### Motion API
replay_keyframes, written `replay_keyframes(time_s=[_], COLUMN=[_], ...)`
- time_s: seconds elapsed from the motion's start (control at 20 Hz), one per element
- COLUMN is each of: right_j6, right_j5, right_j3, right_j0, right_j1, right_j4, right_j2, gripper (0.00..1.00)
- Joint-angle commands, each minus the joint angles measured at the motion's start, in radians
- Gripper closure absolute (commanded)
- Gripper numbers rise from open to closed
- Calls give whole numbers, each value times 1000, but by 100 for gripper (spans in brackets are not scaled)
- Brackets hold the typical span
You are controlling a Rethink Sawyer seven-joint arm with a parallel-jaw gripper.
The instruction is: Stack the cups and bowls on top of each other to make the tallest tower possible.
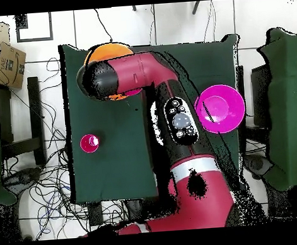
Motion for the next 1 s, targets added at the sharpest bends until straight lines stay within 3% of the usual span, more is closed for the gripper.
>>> replay_keyframes(time_s=[0.05,0.55,1.0], right_j6=[61,62,4], right_j5=[13,10,94], right_j3=[-21,-14,-106], right_j0=[46,54,20], right_j1=[88,76,84], right_j4=[-10,6,12], right_j2=[-30,-43,-41], gripper=[0,0,0])
